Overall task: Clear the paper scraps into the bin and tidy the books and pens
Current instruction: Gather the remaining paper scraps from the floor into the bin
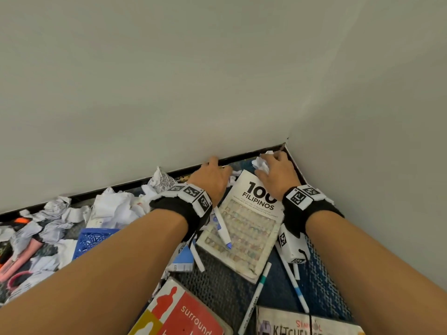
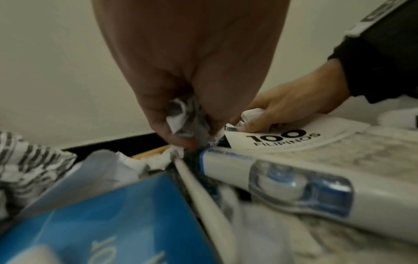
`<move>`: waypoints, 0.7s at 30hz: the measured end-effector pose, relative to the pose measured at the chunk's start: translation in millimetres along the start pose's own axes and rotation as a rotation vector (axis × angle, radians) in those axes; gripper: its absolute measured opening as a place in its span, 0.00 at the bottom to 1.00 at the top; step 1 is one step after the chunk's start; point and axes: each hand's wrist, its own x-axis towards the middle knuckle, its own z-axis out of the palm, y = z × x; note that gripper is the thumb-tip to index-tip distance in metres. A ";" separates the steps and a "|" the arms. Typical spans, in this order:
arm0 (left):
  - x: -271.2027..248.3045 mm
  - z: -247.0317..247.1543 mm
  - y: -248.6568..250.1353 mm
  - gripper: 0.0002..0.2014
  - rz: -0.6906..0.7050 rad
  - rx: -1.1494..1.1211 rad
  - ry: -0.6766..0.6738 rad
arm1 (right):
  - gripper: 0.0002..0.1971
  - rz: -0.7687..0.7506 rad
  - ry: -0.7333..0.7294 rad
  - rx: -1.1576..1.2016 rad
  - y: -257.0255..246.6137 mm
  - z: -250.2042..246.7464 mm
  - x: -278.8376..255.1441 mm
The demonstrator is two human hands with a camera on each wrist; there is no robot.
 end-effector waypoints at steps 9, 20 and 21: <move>2.0 19.5 -3.7 0.16 -0.045 -0.044 -0.048 | 0.21 0.038 0.085 -0.099 -1.9 -3.6 2.5; -13.2 -5.0 5.8 0.11 -0.068 -0.185 0.126 | 0.08 -0.268 0.425 0.066 0.7 -68.4 -61.9; -13.7 -6.7 8.1 0.10 -0.061 -0.204 0.127 | 0.07 -0.211 0.373 0.092 5.2 -68.3 -68.4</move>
